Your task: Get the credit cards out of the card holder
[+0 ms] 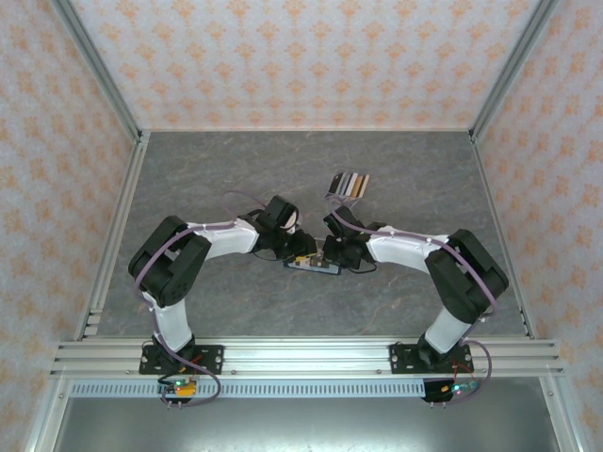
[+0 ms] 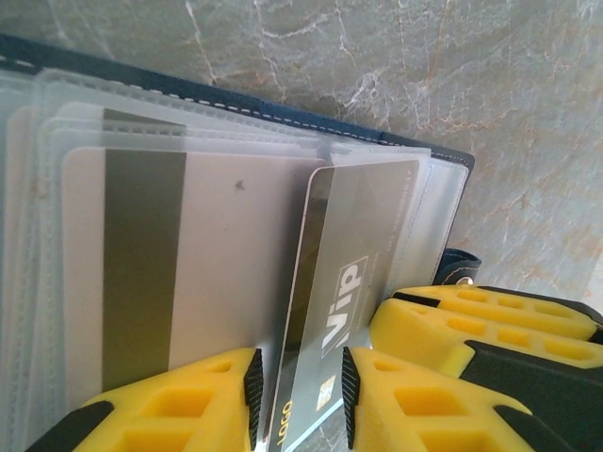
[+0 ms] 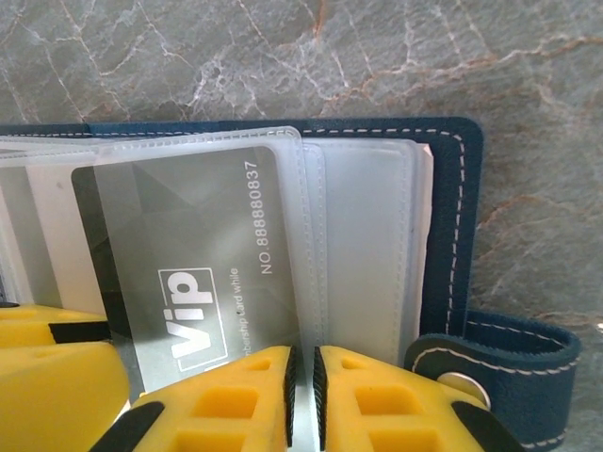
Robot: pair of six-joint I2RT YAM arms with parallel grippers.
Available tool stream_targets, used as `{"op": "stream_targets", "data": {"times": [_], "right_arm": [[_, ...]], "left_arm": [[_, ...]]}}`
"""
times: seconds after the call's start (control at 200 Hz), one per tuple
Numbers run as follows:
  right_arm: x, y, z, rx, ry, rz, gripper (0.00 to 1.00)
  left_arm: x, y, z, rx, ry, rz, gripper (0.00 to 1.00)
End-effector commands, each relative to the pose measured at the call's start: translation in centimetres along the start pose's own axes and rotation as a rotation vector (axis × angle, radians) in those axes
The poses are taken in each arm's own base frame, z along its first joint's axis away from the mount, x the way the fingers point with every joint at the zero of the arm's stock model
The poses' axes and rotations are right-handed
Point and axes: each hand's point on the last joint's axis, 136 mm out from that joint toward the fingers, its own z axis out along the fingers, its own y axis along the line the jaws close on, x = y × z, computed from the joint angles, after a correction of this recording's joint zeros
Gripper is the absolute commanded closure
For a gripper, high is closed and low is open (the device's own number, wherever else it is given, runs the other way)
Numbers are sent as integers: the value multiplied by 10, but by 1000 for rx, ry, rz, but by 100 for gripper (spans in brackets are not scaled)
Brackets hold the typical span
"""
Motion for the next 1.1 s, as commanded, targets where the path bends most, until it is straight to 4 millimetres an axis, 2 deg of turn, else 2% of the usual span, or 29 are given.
{"op": "stream_targets", "data": {"times": [0.0, 0.255, 0.571, 1.096], "right_arm": [[10, -15, 13, 52, 42, -2, 84], [11, -18, 16, 67, 48, 1, 84], [12, -25, 19, 104, 52, -3, 84], [11, -35, 22, 163, 52, -6, 85]], "left_arm": [[1, -6, 2, 62, 10, -2, 70], [1, -9, -1, 115, 16, 14, 73], [1, -25, -12, 205, -4, 75, 77], [4, -12, -16, 184, -1, 66, 86]]}}
